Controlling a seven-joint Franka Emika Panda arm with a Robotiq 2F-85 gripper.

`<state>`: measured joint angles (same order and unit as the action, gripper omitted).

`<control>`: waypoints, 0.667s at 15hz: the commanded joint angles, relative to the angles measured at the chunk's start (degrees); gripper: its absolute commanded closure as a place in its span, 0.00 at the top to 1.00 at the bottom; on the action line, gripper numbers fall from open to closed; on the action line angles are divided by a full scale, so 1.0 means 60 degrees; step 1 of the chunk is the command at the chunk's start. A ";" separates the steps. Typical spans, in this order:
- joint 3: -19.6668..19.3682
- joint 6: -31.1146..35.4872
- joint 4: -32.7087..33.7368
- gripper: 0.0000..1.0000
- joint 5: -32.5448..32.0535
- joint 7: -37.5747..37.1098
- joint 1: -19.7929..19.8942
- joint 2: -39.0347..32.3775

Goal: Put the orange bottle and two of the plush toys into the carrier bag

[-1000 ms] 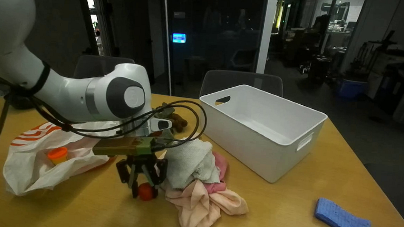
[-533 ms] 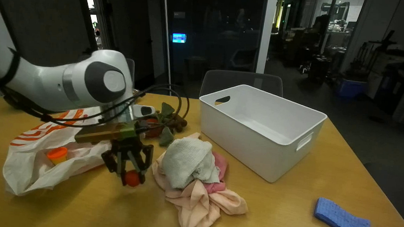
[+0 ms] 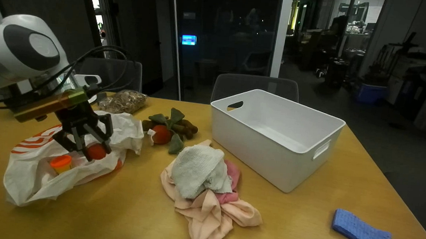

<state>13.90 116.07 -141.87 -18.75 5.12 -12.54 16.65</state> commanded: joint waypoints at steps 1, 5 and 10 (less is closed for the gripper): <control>0.0287 -0.0096 0.0750 0.24 -0.0142 0.0381 -0.0336 -0.0647; 0.0594 -0.0007 0.1403 0.24 0.0048 0.0987 -0.0778 -0.1237; 0.0741 0.0020 0.2199 0.24 -0.0272 0.1421 -0.0910 -0.2451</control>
<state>18.30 116.35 -132.73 -18.75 11.56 -18.12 6.99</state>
